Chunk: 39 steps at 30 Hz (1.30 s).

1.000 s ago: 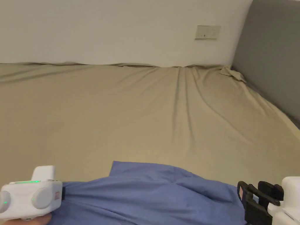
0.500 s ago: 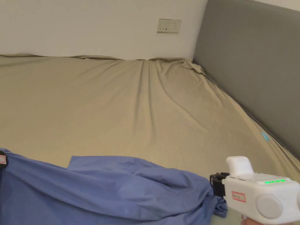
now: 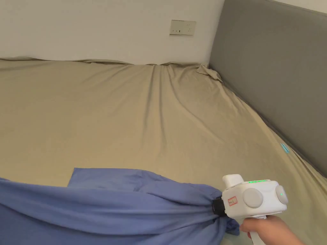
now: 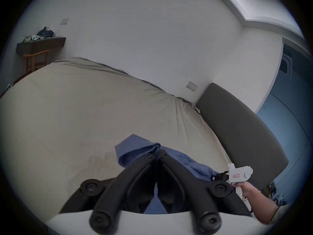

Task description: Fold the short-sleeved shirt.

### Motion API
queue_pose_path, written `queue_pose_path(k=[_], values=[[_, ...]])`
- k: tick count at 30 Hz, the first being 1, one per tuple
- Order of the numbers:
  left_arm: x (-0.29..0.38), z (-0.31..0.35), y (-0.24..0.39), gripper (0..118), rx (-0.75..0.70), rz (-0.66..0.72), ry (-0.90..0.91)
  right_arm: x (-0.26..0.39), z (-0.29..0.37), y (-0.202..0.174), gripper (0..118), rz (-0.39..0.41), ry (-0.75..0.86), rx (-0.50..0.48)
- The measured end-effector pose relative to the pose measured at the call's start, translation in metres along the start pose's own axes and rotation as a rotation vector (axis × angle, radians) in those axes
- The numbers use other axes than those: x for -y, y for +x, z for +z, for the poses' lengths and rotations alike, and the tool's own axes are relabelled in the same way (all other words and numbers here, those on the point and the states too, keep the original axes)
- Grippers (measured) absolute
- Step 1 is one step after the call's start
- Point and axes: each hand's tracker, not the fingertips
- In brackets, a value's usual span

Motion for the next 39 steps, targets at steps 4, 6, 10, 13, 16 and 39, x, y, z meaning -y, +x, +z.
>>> queue_pose_path(k=[4, 6, 10, 13, 16, 39], values=[[0.003, 0.001, -0.006, 0, -0.001, 0.033, 0.013, 0.014, 0.034, -0.016, 17, 0.034, 0.142, -0.033], [0.000, 0.005, -0.010, 0, 0.028, 0.096, 0.037, 0.022, 0.067, -0.018, 17, -0.036, 0.264, -0.168], [-0.026, 0.013, -0.003, 0, 0.070, 0.124, 0.118, 0.022, 0.143, -0.035, 17, -0.001, 0.518, -0.371], [-0.067, 0.030, 0.009, 0, 0.097, 0.117, 0.241, -0.005, 0.196, -0.054, 17, 0.086, 0.617, -0.294], [-0.120, 0.047, 0.020, 0, 0.046, 0.116, 0.398, -0.049, 0.246, -0.076, 17, 0.128, 0.657, -0.145], [-0.326, -0.005, 0.037, 0, -0.212, 0.032, 0.458, -0.317, 0.354, -0.149, 17, 0.188, 0.636, 0.211]])
